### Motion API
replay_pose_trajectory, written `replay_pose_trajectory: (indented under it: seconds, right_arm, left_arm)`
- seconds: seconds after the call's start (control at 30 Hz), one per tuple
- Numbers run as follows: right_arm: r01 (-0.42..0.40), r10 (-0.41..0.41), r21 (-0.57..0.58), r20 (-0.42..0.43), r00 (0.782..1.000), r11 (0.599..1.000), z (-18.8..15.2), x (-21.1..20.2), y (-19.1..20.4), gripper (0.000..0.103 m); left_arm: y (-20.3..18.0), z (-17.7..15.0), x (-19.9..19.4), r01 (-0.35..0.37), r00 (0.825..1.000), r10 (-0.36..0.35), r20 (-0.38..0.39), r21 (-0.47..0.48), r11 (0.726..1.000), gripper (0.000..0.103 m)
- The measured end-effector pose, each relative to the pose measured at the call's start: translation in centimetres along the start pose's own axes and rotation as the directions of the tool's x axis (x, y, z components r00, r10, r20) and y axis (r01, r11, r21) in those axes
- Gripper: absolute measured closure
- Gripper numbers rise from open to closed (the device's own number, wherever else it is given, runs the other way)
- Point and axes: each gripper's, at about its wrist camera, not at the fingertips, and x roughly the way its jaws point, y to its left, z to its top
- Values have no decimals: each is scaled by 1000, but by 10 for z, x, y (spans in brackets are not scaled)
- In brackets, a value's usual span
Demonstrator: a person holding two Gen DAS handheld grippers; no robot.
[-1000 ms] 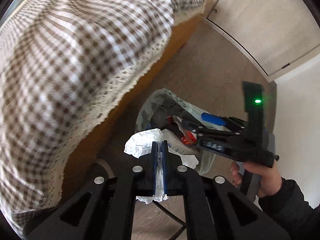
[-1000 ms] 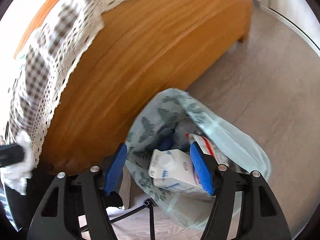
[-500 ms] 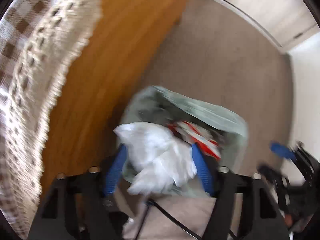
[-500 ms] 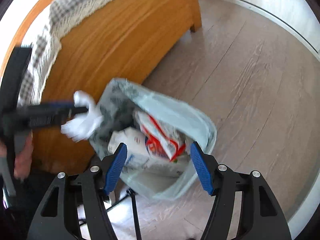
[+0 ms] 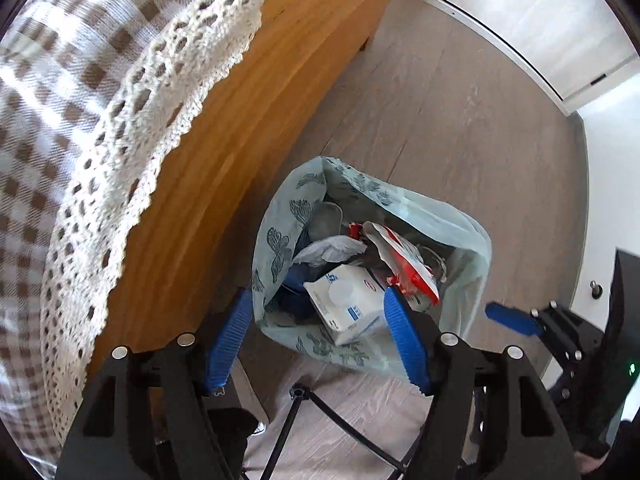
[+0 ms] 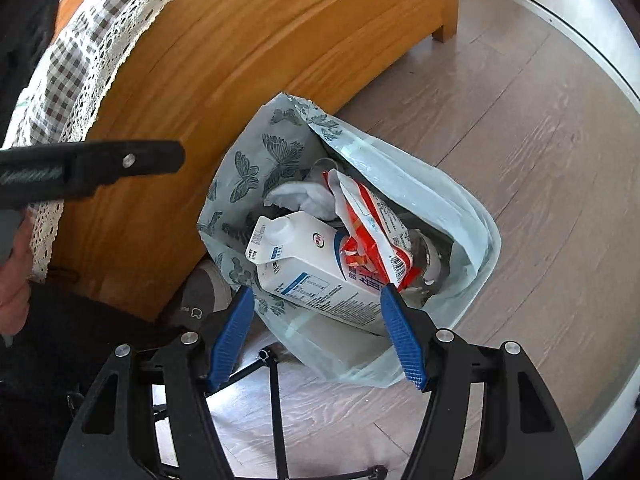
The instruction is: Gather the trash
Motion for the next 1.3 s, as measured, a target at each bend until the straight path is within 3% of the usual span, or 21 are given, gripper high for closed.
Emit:
replay_pose_trajectory:
  seconds: [0.23,0.4,0.6,0.7,0.77,0.87,0.9,0.97,1.03,1.07,1.13,1.3]
  right_arm:
    - [100,-98,-59,42,994,993,12,-19,13,40]
    - [158,-149,-104,88,985,982,25,-41,31,40]
    - [209,-166,-232,190,968,950,56,-76,97,40]
    - [197,-124,-292,251,960,936,69,-94,144,40]
    - [174,-80,-334,277,958,927,74,-104,176,40]
    - [144,-20,-408,294,955,902,77,-109,224,40]
    - [137,-6,-432,292,956,891,78,-109,239,40]
    - [134,13,-475,293,956,870,79,-108,269,40]
    - [128,38,-510,302,953,850,80,-107,297,40]
    - [125,49,-527,305,951,841,80,-107,309,40]
    - [118,78,-569,308,948,814,80,-104,337,40]
    - [117,123,-683,291,949,721,80,-85,400,40]
  left_arm:
    - [15,-14,-57,29,993,-30,118,8,1000,37]
    - [46,-33,-118,28,964,-20,264,-24,999,36]
    - [119,-78,-199,60,886,20,464,-157,986,34]
    - [167,-106,-231,48,844,97,527,-254,966,34]
    - [207,-129,-251,29,800,193,569,-358,933,34]
    - [277,-167,-275,42,733,352,582,-555,831,34]
    - [302,-181,-279,70,719,387,577,-614,786,34]
    - [355,-215,-286,182,694,433,575,-722,668,34]
    - [407,-251,-279,343,685,427,591,-778,527,34]
    - [432,-270,-271,411,686,428,588,-799,439,34]
    - [476,-296,-257,488,702,421,575,-818,305,34]
    - [547,-321,-231,649,673,402,621,-756,80,35]
